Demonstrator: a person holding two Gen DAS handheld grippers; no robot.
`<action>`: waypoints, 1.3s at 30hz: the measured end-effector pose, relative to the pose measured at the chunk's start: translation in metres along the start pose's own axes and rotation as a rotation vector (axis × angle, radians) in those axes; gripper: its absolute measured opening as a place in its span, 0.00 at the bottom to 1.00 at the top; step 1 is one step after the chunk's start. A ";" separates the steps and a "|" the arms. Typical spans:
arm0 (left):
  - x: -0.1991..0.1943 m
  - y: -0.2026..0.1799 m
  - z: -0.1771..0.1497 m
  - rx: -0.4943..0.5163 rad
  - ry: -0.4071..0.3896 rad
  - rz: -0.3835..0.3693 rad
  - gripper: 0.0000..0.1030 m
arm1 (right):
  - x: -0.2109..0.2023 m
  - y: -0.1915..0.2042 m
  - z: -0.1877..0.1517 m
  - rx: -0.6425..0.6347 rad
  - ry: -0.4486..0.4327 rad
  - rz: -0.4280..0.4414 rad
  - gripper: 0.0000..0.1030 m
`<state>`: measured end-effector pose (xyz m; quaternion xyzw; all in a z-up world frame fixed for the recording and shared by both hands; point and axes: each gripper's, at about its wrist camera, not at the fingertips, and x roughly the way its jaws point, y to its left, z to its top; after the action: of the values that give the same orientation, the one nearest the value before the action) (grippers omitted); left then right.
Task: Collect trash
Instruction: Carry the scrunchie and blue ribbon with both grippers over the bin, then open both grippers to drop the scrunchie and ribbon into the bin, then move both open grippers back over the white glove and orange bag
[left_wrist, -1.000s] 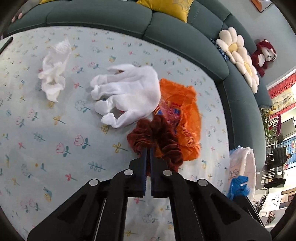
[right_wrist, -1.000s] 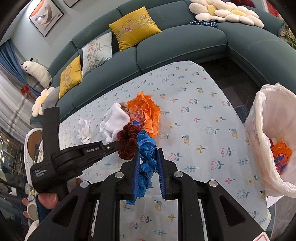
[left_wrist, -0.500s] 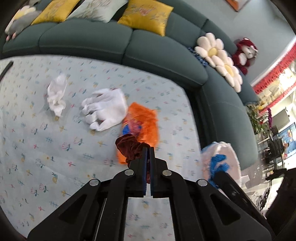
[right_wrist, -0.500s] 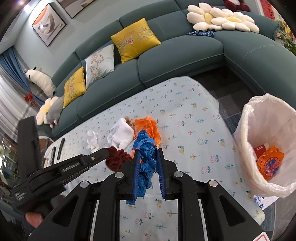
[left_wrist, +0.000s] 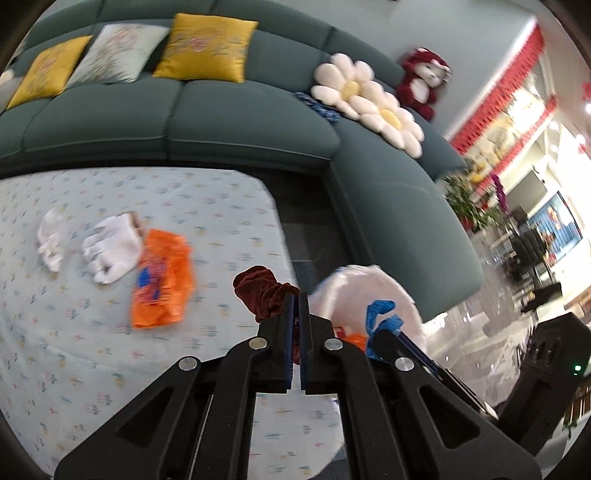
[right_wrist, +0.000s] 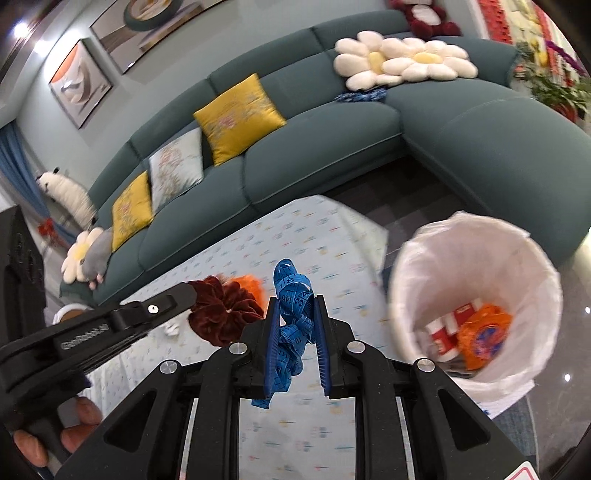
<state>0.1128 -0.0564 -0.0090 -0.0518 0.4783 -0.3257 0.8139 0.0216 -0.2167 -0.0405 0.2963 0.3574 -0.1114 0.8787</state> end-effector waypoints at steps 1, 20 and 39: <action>0.003 -0.008 0.000 0.011 0.005 -0.009 0.01 | -0.004 -0.008 0.002 0.007 -0.006 -0.011 0.17; 0.055 -0.106 -0.017 0.094 0.063 -0.053 0.43 | -0.036 -0.124 0.006 0.150 -0.042 -0.178 0.29; 0.020 0.006 -0.010 -0.034 0.014 0.091 0.43 | -0.008 -0.043 -0.009 0.026 0.020 -0.096 0.37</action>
<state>0.1143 -0.0607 -0.0316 -0.0416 0.4913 -0.2805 0.8235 -0.0061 -0.2457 -0.0589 0.2914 0.3785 -0.1552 0.8647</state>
